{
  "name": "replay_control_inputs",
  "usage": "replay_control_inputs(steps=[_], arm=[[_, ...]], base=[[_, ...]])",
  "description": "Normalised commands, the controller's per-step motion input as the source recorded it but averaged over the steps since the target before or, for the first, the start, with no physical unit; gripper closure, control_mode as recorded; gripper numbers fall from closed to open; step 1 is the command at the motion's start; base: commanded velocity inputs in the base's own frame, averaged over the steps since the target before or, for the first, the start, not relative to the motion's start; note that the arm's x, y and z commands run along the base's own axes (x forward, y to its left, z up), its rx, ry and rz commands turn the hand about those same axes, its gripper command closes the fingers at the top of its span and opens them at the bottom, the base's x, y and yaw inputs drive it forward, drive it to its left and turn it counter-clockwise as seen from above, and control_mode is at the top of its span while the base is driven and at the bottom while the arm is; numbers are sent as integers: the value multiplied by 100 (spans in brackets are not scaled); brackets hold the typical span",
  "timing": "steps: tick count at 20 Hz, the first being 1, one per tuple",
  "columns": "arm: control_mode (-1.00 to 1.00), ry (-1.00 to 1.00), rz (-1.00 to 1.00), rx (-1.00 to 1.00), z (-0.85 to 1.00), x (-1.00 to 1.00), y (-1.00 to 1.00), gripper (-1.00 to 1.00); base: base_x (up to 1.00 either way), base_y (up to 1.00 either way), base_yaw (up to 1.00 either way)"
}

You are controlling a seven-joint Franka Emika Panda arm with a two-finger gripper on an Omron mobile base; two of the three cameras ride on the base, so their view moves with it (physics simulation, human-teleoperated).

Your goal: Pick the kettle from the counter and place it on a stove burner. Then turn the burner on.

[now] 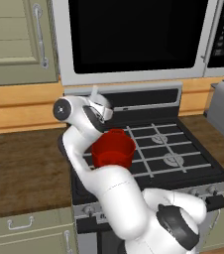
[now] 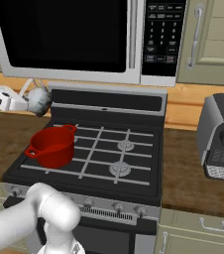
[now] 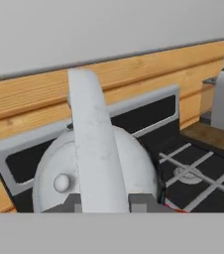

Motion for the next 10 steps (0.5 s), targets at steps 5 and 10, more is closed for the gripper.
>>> replay_control_inputs(steps=[5, 10], arm=[[-100, 1, -20, 0, -48, -2, -100, 100], [-100, 6, -16, 0, -48, 0, -100, 100]], base=[[0, 0, 0], [0, 0, 0]])
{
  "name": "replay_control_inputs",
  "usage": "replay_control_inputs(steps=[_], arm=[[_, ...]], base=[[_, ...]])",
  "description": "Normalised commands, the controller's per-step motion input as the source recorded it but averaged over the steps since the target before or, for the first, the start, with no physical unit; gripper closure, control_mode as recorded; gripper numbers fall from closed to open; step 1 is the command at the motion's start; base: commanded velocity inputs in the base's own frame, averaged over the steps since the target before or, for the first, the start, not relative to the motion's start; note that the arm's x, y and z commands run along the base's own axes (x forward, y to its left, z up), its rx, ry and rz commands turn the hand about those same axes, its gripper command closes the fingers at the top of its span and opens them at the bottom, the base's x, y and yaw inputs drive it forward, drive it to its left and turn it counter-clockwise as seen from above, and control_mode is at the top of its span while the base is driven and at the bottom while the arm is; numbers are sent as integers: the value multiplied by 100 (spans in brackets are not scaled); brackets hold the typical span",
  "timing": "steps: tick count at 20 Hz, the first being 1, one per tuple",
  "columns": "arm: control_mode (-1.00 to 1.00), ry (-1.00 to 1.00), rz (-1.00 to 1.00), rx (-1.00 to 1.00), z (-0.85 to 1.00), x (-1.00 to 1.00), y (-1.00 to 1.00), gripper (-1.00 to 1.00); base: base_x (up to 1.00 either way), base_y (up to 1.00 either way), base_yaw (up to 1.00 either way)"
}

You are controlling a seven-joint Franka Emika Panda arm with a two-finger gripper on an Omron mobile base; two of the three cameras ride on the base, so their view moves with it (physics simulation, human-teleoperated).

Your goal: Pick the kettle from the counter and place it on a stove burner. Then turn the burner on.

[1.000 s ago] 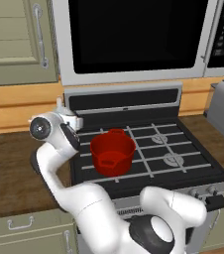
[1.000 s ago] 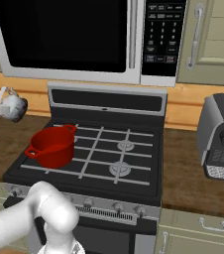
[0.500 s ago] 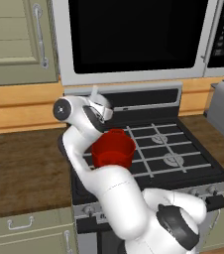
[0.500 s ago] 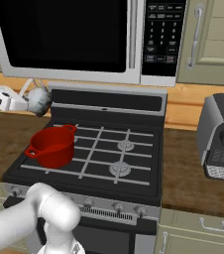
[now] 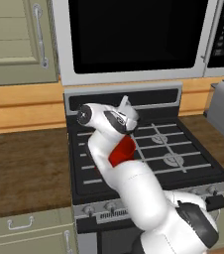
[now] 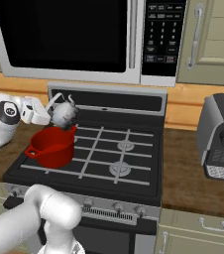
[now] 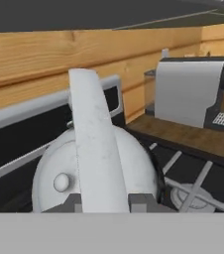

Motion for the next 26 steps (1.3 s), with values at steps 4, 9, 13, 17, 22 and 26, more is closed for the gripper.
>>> replay_control_inputs(steps=[4, 9, 13, 17, 22, 26], arm=[[-100, 12, -15, 6, -5, 0, -100, 100], [-100, 18, -15, 8, -3, 1, -100, 100], [-100, 2, 0, 14, -63, 11, -100, 100], [-100, 0, 0, 28, -82, 26, -100, 100], [-100, -2, 5, 25, -69, 10, -100, 100], [-100, -9, 1, 20, -30, 0, -56, 100]], base=[[0, 0, 0], [0, 0, 0], [0, 0, 0], [0, 0, 0], [0, 0, 0], [0, 0, 0]])
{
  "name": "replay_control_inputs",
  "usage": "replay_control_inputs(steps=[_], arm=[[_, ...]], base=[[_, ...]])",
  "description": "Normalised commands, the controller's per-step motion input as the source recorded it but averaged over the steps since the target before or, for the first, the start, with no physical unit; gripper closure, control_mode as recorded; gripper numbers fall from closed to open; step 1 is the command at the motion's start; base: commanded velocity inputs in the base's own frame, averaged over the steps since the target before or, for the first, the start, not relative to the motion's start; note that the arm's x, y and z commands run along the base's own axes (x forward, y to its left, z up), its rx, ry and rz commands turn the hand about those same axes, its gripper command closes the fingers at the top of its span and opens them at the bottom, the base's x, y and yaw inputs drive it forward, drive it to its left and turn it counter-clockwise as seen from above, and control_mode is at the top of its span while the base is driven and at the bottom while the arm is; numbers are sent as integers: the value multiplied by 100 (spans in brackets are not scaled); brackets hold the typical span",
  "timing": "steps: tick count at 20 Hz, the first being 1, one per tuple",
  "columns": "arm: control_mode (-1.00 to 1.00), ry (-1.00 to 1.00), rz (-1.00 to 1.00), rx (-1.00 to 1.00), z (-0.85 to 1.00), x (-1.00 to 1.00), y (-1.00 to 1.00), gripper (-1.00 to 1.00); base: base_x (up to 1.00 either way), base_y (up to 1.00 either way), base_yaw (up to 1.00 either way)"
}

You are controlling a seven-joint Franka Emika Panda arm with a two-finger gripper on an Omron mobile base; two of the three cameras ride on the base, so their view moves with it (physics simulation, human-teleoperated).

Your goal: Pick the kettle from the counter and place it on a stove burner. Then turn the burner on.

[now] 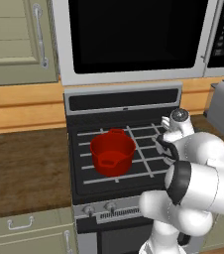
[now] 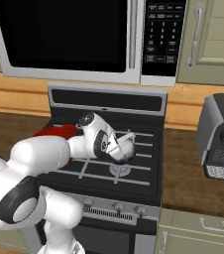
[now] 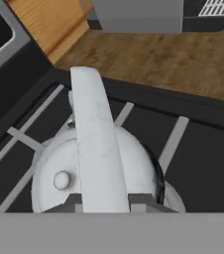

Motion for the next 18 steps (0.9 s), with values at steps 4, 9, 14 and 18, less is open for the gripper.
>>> replay_control_inputs(steps=[4, 9, 14, 18], arm=[[-100, -15, 0, 16, -37, 0, -18, 100], [-100, -5, 0, 17, -49, 0, -1, 100], [-100, 0, 0, 10, -58, 0, 0, 100], [-100, 0, 1, 1, -10, -27, 0, 100]], base=[[0, 0, 0], [0, 0, 0], [0, 0, 0], [0, 0, 0]])
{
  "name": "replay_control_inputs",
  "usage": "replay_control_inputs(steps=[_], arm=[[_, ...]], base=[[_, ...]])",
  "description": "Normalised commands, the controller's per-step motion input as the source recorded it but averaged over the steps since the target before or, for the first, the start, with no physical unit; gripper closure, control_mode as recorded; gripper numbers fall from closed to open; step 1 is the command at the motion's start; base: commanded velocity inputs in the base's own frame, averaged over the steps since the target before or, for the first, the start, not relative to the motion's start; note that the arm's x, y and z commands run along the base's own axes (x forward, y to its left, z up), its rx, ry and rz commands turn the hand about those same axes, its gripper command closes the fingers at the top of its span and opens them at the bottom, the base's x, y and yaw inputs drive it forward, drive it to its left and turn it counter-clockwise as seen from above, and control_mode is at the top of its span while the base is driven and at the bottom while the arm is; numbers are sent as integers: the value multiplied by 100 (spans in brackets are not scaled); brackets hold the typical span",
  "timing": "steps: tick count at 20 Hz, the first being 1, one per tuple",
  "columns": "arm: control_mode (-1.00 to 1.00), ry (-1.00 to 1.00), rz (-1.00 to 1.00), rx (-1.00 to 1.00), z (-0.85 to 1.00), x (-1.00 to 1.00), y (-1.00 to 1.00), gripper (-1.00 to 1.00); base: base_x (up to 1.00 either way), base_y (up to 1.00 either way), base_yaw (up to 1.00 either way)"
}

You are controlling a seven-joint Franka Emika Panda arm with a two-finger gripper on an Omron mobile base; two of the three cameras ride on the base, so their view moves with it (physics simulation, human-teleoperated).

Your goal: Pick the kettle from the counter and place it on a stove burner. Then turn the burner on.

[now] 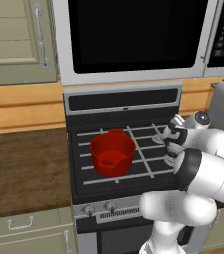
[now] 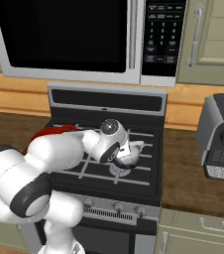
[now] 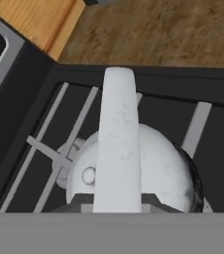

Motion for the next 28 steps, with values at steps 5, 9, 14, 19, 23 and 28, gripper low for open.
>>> replay_control_inputs(steps=[5, 9, 14, 19, 23, 28], arm=[[-100, 0, 2, 0, -2, -19, 3, 100], [-100, -8, 0, 0, 0, -9, 21, 100], [-100, -5, 0, 0, 0, 1, 32, 100], [-100, 0, 0, 0, 0, 0, 0, -100], [-100, 0, 0, 0, 0, 0, 0, -100], [-100, 0, 0, 0, 0, 0, 0, -100]], base=[[0, 0, 0], [0, 0, 0], [0, 0, 0], [0, 0, 0], [0, 0, 0], [0, 0, 0]])
